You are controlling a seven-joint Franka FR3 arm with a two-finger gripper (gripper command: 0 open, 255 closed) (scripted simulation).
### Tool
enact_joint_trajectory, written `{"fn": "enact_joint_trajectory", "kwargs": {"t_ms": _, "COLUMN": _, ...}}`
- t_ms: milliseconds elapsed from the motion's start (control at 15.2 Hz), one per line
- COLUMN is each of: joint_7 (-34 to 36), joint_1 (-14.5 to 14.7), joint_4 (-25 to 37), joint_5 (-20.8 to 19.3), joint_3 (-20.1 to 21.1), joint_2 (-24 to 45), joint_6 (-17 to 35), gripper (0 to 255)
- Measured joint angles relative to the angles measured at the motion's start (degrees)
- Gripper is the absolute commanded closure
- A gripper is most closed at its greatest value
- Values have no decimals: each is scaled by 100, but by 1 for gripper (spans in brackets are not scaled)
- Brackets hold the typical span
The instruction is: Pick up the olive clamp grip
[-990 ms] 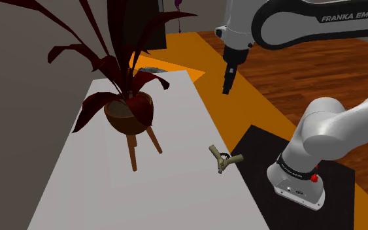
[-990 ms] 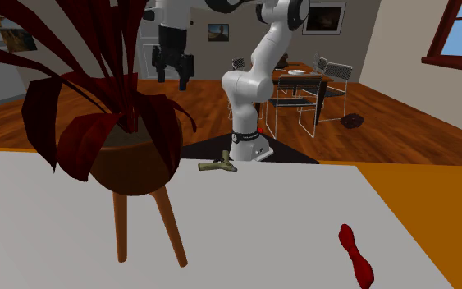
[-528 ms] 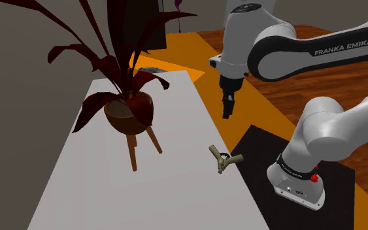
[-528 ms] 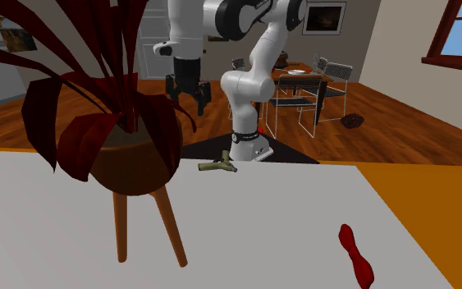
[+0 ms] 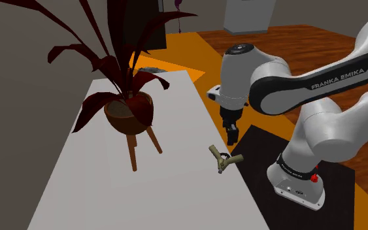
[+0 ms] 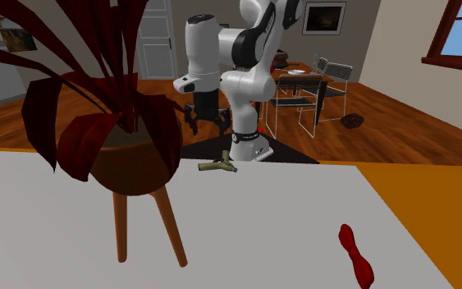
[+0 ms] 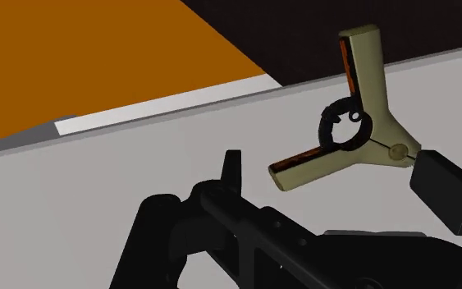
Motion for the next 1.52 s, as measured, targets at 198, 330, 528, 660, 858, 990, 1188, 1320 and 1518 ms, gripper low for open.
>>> {"fn": "enact_joint_trajectory", "kwargs": {"t_ms": 198, "joint_7": -76, "joint_1": 335, "joint_4": -327, "joint_5": 253, "joint_3": 134, "joint_2": 194, "joint_6": 345, "gripper": 0}}
{"fn": "enact_joint_trajectory", "kwargs": {"t_ms": 330, "joint_7": -116, "joint_1": 514, "joint_4": -478, "joint_5": 398, "joint_3": 212, "joint_2": 375, "joint_6": 588, "gripper": 0}}
{"fn": "enact_joint_trajectory", "kwargs": {"t_ms": 528, "joint_7": -137, "joint_1": 575, "joint_4": -635, "joint_5": 467, "joint_3": 255, "joint_2": 538, "joint_6": 883, "gripper": 0}}
{"fn": "enact_joint_trajectory", "kwargs": {"t_ms": 660, "joint_7": -146, "joint_1": 570, "joint_4": -698, "joint_5": 485, "joint_3": 282, "joint_2": 735, "joint_6": 1138, "gripper": 0}}
{"fn": "enact_joint_trajectory", "kwargs": {"t_ms": 858, "joint_7": -138, "joint_1": 590, "joint_4": -824, "joint_5": 530, "joint_3": 327, "joint_2": 948, "joint_6": 1477, "gripper": 0}}
{"fn": "enact_joint_trajectory", "kwargs": {"t_ms": 990, "joint_7": -139, "joint_1": 583, "joint_4": -826, "joint_5": 531, "joint_3": 333, "joint_2": 1008, "joint_6": 1542, "gripper": 255}}
{"fn": "enact_joint_trajectory", "kwargs": {"t_ms": 1188, "joint_7": -140, "joint_1": 580, "joint_4": -826, "joint_5": 530, "joint_3": 334, "joint_2": 1027, "joint_6": 1558, "gripper": 255}}
{"fn": "enact_joint_trajectory", "kwargs": {"t_ms": 1320, "joint_7": -141, "joint_1": 579, "joint_4": -827, "joint_5": 529, "joint_3": 334, "joint_2": 1028, "joint_6": 1559, "gripper": 255}}
{"fn": "enact_joint_trajectory", "kwargs": {"t_ms": 1518, "joint_7": -142, "joint_1": 579, "joint_4": -826, "joint_5": 529, "joint_3": 333, "joint_2": 1029, "joint_6": 1558, "gripper": 255}}
